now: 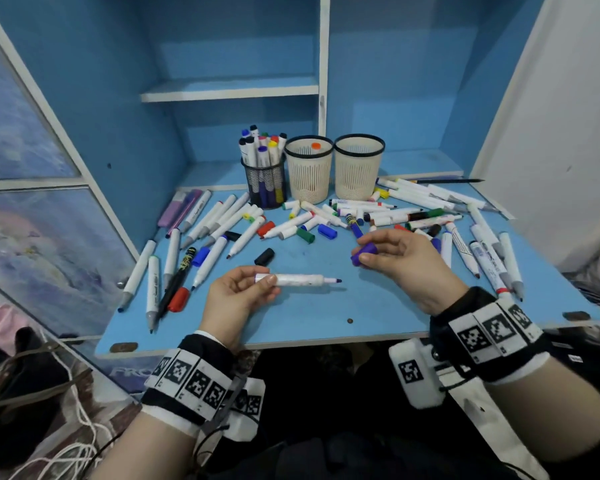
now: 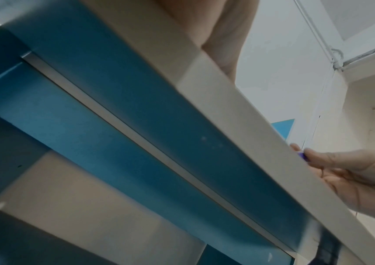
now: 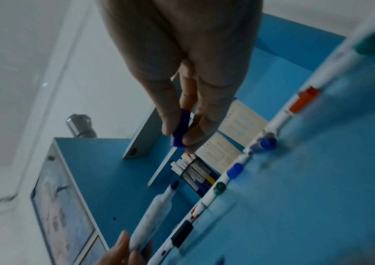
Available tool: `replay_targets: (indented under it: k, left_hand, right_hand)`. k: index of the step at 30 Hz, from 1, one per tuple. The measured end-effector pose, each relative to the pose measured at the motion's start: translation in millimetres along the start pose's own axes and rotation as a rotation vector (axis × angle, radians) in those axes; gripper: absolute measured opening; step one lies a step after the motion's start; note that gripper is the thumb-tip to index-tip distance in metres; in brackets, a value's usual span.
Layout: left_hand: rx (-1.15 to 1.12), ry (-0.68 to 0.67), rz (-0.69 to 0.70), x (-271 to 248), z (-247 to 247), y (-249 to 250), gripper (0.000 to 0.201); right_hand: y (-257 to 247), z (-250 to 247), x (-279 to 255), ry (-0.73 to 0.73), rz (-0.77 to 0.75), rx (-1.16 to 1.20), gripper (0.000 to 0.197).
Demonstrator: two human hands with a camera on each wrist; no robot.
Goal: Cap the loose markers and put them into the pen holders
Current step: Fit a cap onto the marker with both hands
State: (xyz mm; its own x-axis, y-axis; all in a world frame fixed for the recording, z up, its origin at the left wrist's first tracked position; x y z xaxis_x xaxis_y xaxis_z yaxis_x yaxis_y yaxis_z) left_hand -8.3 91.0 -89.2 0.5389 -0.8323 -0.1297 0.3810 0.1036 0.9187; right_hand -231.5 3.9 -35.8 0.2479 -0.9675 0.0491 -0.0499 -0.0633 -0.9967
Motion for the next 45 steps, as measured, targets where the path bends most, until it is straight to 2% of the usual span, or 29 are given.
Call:
replay_targets:
  k: [3, 7, 19, 25, 32, 37, 45]
  left_hand:
    - [-0.007, -0.003, -0.003, -1.3, 0.4, 1.3, 0.012]
    - [0.001, -0.005, -0.003, -1.5, -0.4, 2.0, 0.011]
    - [0.042, -0.038, -0.001, -2.9, -0.4, 2.6, 0.015]
    - [0.127, -0.042, 0.000, -3.2, -0.5, 2.4, 0.016]
    - [0.317, -0.041, 0.018, -1.3, 3.8, 2.7, 0.011]
    - [0.317, -0.056, -0.063, 1.2, 4.6, 8.2, 0.009]
    - [0.289, -0.106, -0.189, 2.6, 5.5, 18.0, 0.006]
  right_hand:
    - [16.3, 5.1, -5.2, 0.060, 0.107, 0.151, 0.022]
    - [27.7, 13.0, -13.3, 0.058, 0.199, 0.288, 0.021]
    - [36.9, 31.6, -26.4, 0.054, 0.232, 0.352, 0.012]
    - [36.0, 38.1, -28.4, 0.066, 0.198, 0.277, 0.018]
    - [38.5, 41.9, -33.7, 0.120, 0.109, 0.053, 0.024]
    - [43.3, 47.6, -32.9, 0.182, 0.081, -0.056, 0.032]
    - [24.9, 31.0, -28.5, 0.014, 0.056, -0.056, 0.024]
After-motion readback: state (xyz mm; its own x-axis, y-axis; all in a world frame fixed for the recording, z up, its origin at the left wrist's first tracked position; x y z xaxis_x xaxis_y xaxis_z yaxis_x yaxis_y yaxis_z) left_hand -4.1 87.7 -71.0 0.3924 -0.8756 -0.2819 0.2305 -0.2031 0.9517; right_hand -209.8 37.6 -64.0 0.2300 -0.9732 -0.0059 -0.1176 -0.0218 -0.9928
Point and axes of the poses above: each hand's wrist, its own x-axis towards the middle knuckle, its own z-axis out of the palm, y = z × x, the point moved 1 cm from there along x, towards the middle knuckle, and after that the axes turned 8 degrees about y, right-handed, at the moved point
